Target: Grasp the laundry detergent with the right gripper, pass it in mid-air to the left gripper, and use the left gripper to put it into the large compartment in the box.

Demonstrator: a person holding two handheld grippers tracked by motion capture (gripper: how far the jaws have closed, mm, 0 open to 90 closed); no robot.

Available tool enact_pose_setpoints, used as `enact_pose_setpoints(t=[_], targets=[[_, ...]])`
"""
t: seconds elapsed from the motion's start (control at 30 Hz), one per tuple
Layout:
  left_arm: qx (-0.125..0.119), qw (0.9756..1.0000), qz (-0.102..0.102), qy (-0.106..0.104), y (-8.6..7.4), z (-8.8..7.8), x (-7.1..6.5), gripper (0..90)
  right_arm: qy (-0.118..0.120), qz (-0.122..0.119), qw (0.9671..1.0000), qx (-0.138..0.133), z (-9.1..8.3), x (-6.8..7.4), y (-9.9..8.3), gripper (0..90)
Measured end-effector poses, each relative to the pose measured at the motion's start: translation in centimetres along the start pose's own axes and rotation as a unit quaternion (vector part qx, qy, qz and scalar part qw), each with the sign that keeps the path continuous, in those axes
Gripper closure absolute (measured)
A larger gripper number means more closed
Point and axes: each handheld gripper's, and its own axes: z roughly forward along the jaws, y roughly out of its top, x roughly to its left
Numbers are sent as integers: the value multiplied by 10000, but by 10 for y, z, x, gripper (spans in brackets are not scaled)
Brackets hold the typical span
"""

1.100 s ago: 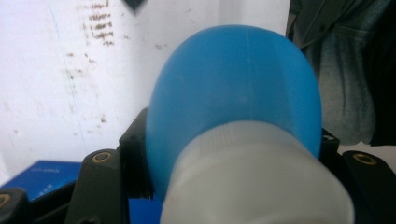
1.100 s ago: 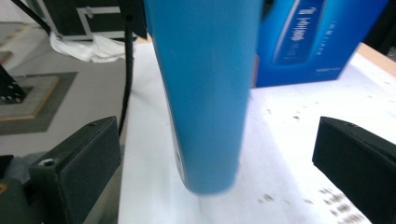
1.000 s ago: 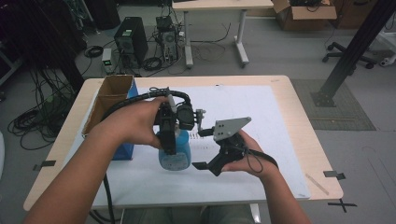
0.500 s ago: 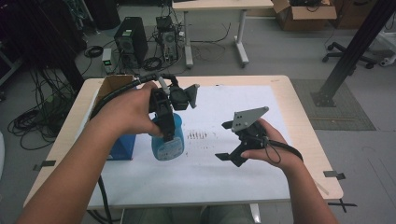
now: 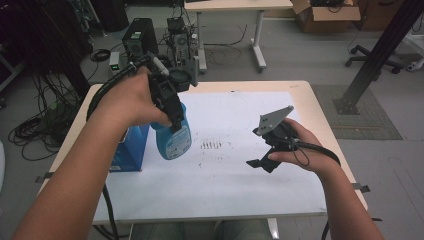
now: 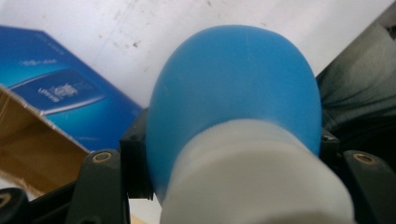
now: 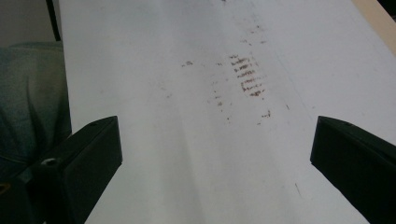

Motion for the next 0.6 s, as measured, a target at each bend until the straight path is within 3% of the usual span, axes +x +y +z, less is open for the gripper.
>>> enact_pose_setpoints(t=[0.2,0.6], targets=[[-40,9987,-512,-11,-2,-13,13,379,-38,41,9999,163,-2,-3,-4,24],[-208,9909,-1329,-25,-17,-42,43,379,-63,99,9989,448,-6,-12,-7,27]])
